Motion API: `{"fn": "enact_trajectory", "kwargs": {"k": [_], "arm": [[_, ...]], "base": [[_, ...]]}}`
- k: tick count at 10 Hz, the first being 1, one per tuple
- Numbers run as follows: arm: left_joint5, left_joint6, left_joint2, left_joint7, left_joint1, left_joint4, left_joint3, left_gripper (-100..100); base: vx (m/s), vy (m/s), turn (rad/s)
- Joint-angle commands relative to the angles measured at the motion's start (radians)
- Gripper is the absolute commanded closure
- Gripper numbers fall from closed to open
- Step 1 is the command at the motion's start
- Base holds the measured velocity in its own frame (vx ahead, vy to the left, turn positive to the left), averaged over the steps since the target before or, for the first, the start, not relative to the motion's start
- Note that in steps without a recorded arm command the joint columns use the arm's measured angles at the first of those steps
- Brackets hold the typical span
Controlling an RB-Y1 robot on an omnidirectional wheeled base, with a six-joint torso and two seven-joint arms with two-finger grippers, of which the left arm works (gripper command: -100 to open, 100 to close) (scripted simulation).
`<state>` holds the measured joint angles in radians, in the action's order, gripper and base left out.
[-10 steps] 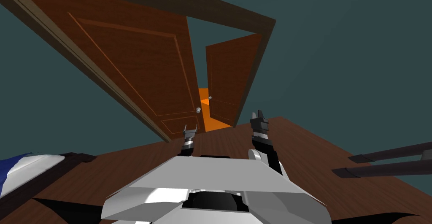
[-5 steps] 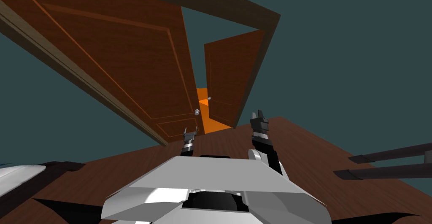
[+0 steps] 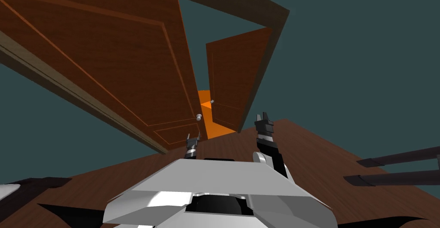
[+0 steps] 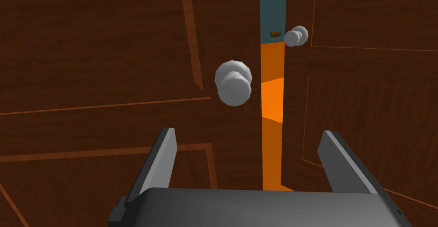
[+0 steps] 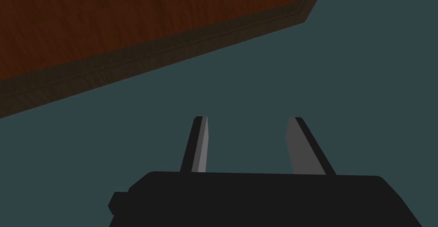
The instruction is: Push the door open
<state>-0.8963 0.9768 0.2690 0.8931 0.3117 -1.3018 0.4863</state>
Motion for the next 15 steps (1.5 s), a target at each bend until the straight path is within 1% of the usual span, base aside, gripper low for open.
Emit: {"fn": "enact_trajectory", "kwargs": {"k": [1,2,3,5,7,8,9,15], "arm": [[-0.033,0.008,0.005,0.023,-0.005,0.030,0.016,-100],[-0.052,0.016,0.009,0.040,-0.008,0.051,0.026,-100],[-0.061,0.019,0.011,0.048,-0.010,0.062,0.031,-100],[-0.101,0.034,0.019,0.083,-0.017,0.107,0.052,-100],[-0.131,0.046,0.026,0.109,-0.023,0.142,0.068,-100],[-0.120,0.042,0.024,0.100,-0.020,0.130,0.063,-100],[-0.121,0.044,0.020,0.107,-0.026,0.144,0.058,-100],[-0.117,0.047,0.003,0.123,-0.051,0.191,0.039,-100]], "base": [[0.152,0.042,-0.036],[0.166,0.036,-0.047],[0.152,0.025,-0.024],[0.161,0.026,-0.035],[0.183,0.012,-0.035],[0.093,0.006,-0.003],[0.119,0.034,-0.026],[0.188,0.081,-0.034]]}}
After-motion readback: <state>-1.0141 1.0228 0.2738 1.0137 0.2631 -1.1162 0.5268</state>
